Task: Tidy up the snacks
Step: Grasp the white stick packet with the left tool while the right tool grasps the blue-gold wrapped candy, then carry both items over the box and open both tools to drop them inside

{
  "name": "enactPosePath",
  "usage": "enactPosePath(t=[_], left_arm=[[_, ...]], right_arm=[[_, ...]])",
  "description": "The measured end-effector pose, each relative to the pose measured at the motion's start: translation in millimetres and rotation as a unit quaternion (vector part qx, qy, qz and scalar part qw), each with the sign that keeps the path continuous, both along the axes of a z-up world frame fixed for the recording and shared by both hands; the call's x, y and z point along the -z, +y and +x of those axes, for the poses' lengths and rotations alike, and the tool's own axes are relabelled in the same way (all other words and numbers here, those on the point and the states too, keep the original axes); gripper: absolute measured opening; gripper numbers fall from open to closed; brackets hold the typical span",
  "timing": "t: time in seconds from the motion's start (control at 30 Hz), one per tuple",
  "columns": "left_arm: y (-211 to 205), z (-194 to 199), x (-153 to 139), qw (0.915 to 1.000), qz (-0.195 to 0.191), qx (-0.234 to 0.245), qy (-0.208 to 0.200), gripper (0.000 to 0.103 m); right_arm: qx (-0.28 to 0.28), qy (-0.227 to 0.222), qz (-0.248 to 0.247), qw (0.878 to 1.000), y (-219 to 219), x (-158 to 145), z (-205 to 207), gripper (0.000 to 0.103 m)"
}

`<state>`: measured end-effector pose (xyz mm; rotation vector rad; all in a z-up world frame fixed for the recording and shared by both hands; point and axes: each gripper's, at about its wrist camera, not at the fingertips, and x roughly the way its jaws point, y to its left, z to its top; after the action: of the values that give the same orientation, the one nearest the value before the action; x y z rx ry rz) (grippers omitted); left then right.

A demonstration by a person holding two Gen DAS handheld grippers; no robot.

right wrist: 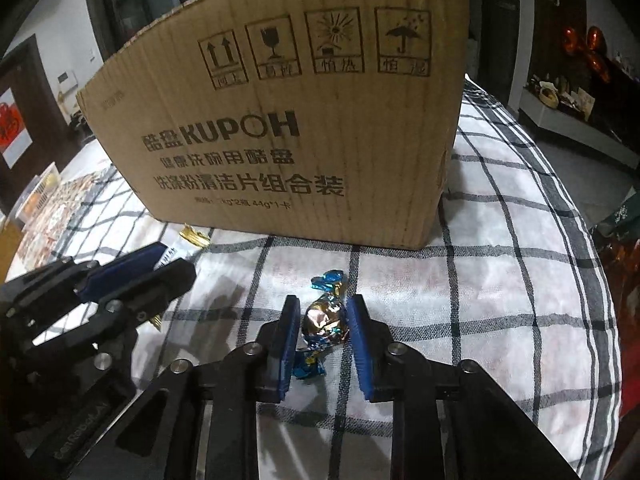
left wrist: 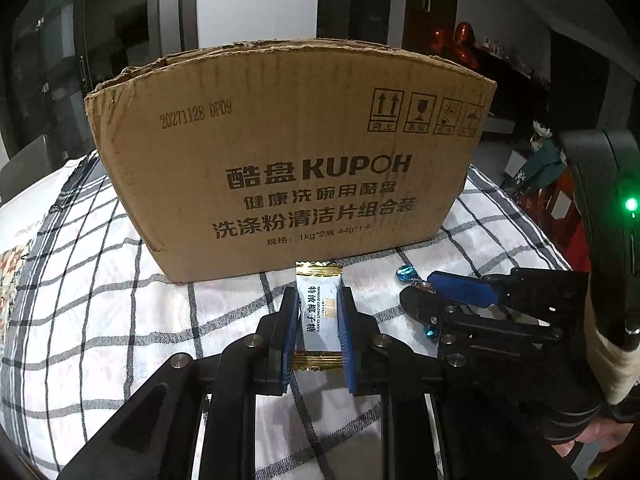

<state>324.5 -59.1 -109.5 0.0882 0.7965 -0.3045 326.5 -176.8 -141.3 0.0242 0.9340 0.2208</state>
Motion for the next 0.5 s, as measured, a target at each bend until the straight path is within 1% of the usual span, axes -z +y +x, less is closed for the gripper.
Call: enactPosePath(t=[0.23,0.5], left_arm=[[3,-6,-6,1.0,-0.005,-0.002,-0.005,0.02],[11,-24,-25,0.9996,-0.015,-0.007,-0.02,0.02]], right_arm=[[-0.004,-0.011,-0.008,1.0,1,-8,-6,0.024],[-0.008,-0.047,0.002,0.999,-2,-38,-30,0.024]])
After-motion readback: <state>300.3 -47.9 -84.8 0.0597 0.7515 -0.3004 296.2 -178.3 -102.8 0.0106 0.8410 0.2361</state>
